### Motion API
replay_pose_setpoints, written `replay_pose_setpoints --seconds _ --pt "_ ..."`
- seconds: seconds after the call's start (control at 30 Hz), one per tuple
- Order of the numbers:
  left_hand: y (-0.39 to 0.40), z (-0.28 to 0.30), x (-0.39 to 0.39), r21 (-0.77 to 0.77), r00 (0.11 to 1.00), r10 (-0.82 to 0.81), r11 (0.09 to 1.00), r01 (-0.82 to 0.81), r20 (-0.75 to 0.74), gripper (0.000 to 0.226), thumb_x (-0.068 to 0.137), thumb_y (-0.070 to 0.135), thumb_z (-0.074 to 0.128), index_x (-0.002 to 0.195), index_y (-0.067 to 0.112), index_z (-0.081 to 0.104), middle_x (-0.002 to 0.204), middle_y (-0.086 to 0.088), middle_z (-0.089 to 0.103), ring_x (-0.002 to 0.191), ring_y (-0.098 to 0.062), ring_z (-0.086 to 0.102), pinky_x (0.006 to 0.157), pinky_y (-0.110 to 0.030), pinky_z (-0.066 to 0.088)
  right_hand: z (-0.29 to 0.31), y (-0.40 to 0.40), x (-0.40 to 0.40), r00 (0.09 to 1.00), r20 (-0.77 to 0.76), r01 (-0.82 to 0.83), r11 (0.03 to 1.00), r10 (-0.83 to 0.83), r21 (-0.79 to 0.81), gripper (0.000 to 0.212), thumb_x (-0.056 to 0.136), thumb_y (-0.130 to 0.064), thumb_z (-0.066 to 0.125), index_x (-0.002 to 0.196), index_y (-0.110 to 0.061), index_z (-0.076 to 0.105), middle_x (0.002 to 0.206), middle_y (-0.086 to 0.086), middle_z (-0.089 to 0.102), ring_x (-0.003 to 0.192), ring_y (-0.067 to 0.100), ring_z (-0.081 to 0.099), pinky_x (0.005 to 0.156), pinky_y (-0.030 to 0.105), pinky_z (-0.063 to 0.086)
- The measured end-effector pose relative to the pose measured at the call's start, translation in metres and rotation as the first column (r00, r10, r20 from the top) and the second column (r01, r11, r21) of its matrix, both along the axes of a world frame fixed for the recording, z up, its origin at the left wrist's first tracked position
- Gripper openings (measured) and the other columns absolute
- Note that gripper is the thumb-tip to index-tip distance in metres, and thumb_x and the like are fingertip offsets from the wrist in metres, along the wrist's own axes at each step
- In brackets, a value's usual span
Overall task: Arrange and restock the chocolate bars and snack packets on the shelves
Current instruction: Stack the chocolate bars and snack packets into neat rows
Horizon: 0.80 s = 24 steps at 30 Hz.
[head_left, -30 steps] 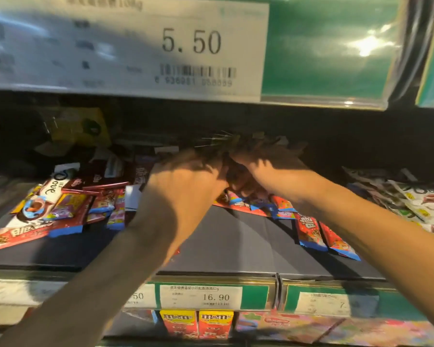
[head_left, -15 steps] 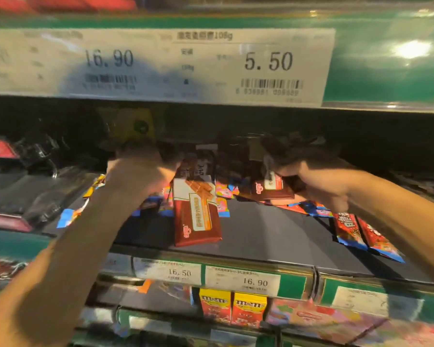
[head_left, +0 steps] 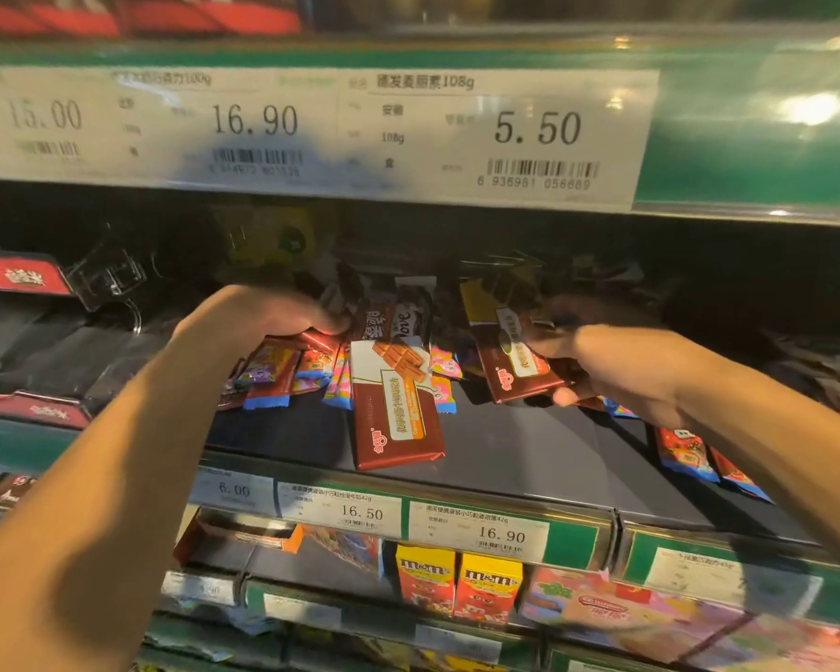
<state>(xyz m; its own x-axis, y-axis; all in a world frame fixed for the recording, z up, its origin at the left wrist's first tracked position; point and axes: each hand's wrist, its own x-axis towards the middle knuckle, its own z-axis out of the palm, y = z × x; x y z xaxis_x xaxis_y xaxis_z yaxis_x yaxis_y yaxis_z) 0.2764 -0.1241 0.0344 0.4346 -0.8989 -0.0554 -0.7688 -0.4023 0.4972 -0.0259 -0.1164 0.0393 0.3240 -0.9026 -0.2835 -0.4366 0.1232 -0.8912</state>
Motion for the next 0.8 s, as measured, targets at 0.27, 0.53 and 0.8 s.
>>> replay_pose_setpoints --seconds 0.27,0.53,0.8 --pt "0.04 0.014 0.002 -0.333 0.896 0.055 0.917 -0.221 -0.441 0.018 0.082 0.021 0.075 0.097 0.016 0.067 0.09 -0.006 0.072 0.082 -0.024 0.069 0.071 -0.039 0.056 0.009 0.017 -0.003 0.999 0.036 0.031 0.999 -0.03 -0.028 0.035 0.078 -0.044 0.072 0.105 -0.022 0.071 0.094 -0.003 0.077 0.089 0.017 0.074 0.096 0.039 0.052" --pt "0.137 0.012 -0.06 -0.444 0.617 -0.275 0.886 -0.135 -0.737 0.011 0.072 0.013 0.071 0.081 0.016 0.077 0.087 -0.004 0.076 0.072 -0.022 0.072 0.057 -0.031 0.058 0.015 0.063 -0.022 0.926 0.373 0.061 0.998 -0.06 0.008 0.024 0.084 0.0 0.07 0.107 -0.002 0.064 0.089 0.012 0.077 0.082 0.023 0.075 0.062 0.031 0.061" --pt "0.174 0.003 -0.142 -0.396 0.497 -0.304 0.914 -0.089 -0.813 0.021 0.074 0.014 0.069 0.094 0.014 0.075 0.097 -0.01 0.075 0.083 -0.032 0.073 0.071 -0.046 0.059 0.011 0.117 -0.097 0.832 0.529 0.201 0.979 -0.167 -0.008 0.02 0.094 -0.016 0.061 0.112 -0.013 0.07 0.106 0.012 0.075 0.093 0.031 0.072 0.072 0.041 0.057"
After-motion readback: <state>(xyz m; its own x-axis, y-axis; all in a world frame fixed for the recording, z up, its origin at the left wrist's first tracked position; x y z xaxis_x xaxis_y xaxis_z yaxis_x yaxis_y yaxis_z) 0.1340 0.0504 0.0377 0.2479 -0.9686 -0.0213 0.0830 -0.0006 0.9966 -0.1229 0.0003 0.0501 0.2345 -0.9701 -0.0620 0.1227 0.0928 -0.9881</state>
